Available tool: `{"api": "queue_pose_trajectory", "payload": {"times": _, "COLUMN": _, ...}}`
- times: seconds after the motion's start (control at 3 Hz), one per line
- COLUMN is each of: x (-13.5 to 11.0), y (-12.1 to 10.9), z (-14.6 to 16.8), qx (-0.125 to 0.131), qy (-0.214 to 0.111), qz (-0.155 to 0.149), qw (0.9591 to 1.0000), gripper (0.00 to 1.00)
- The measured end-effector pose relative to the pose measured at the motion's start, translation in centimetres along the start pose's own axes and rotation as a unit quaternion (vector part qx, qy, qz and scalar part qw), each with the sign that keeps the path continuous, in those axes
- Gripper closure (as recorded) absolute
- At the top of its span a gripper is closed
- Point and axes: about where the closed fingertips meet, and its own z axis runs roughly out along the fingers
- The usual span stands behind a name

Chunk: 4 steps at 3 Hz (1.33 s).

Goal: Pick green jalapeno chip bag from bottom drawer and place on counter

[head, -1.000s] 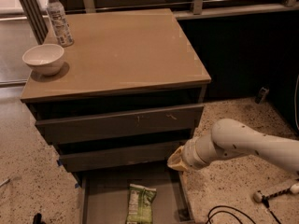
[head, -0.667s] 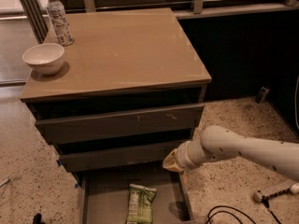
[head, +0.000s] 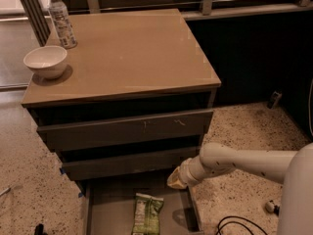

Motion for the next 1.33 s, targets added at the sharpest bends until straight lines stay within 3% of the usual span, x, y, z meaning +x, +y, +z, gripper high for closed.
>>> {"api": "queue_pose_trajectory", "payload": {"times": 0.33, "x": 2.1, "y": 0.7, "z": 3.4, "qx": -0.018, "qy": -0.007, "qz": 0.012, "qw": 0.9997, "gripper": 1.00}}
{"api": "queue_pose_trajectory", "payload": {"times": 0.67, "x": 4.5, "y": 1.2, "z": 9.8, "qx": -0.042, "qy": -0.034, "qz": 0.014, "qw": 0.9985, "gripper": 1.00}}
{"api": "queue_pose_trajectory", "payload": {"times": 1.0, "x": 7.1, "y": 3.1, "z": 18.4, "qx": -0.080, "qy": -0.067, "qz": 0.023, "qw": 0.9943, "gripper": 1.00}}
{"api": "queue_pose_trajectory", "payload": {"times": 1.33, "x": 7.0, "y": 3.1, "z": 18.4, "qx": -0.080, "qy": -0.067, "qz": 0.023, "qw": 0.9943, "gripper": 1.00}}
